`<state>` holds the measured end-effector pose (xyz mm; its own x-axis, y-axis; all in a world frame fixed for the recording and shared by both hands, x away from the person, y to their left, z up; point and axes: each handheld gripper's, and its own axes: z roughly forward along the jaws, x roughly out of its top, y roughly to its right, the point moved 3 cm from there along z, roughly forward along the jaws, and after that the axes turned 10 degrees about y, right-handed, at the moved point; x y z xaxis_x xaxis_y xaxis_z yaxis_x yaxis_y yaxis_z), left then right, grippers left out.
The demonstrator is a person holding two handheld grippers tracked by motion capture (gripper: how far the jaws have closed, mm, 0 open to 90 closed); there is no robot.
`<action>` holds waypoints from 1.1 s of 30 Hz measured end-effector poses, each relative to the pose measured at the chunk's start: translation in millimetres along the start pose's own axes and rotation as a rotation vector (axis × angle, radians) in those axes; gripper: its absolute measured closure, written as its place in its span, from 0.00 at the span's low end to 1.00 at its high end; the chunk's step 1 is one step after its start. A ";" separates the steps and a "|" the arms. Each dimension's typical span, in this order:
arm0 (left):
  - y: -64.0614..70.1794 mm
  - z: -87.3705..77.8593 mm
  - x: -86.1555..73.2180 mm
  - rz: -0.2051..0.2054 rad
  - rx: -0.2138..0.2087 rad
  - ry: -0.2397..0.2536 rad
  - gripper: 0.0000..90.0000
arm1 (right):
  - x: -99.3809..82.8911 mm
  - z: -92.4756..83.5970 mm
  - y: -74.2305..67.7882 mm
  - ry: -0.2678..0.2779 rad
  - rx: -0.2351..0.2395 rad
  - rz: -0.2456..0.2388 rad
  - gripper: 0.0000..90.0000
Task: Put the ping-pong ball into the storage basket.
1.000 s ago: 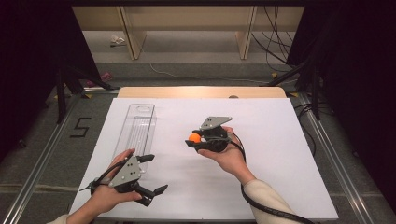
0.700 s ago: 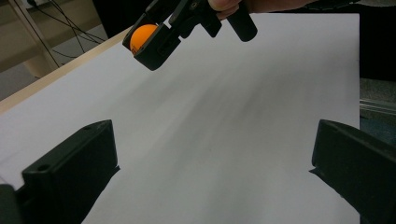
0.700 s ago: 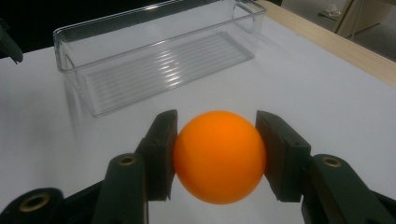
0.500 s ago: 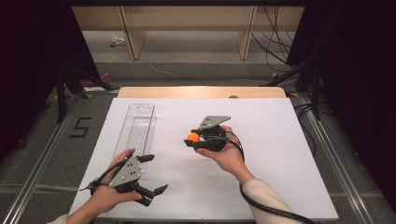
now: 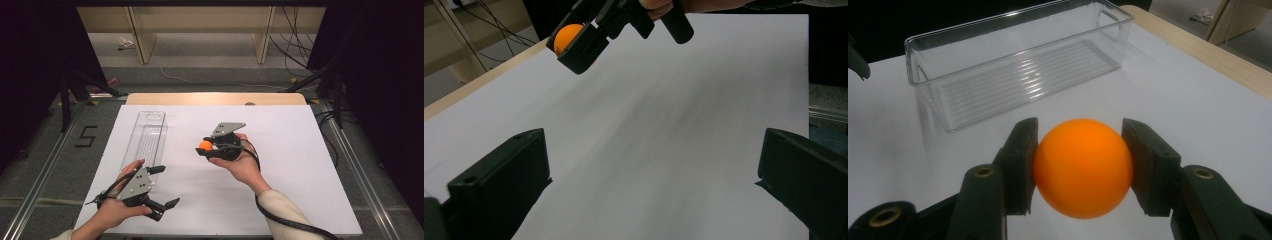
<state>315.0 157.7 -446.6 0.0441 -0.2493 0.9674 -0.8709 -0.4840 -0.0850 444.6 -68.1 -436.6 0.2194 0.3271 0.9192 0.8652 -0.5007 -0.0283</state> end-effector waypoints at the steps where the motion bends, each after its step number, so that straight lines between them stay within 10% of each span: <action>1: 0.0 0.0 0.0 0.000 0.000 0.000 0.00 | 0.2 0.5 -0.1 0.000 0.001 0.000 0.57; 33: 0.6 -0.1 0.1 0.001 0.000 0.003 0.00 | 8.8 13.5 -2.8 0.008 0.018 -0.006 0.57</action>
<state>314.4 157.4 -446.5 0.0421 -0.2474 0.9680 -0.8710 -0.4838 -0.0857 450.2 -53.0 -433.7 0.2105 0.3241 0.9223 0.8744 -0.4844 -0.0293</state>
